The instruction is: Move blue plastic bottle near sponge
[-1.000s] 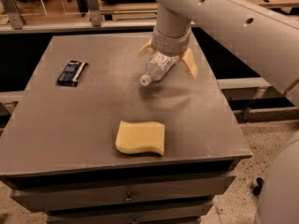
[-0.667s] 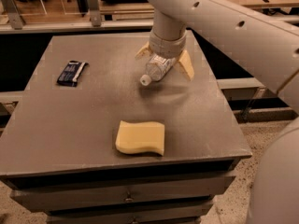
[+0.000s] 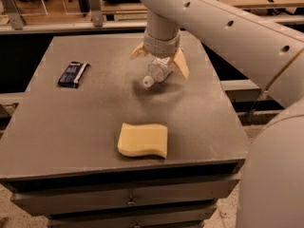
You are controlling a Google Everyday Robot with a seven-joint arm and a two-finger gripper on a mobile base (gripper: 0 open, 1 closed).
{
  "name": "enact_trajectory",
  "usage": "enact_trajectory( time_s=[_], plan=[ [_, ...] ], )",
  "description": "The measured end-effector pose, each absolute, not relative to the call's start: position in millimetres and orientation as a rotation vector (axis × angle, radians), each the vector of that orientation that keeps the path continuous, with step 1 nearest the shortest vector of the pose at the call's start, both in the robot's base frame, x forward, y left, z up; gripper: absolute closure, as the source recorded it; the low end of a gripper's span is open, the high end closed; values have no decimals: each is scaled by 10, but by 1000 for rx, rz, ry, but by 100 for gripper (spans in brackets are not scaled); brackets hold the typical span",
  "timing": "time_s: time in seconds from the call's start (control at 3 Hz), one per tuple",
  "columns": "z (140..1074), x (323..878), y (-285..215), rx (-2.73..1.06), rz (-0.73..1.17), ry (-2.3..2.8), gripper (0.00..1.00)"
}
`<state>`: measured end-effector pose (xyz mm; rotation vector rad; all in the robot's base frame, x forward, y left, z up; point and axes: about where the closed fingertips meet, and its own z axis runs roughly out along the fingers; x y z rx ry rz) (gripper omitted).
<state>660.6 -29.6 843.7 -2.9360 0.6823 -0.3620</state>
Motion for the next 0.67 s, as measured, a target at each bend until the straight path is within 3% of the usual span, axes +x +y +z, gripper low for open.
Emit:
enact_trajectory(
  time_s=[0.67],
  plan=[
    [8514, 6887, -211, -2907, -375, 689, 0]
  ],
)
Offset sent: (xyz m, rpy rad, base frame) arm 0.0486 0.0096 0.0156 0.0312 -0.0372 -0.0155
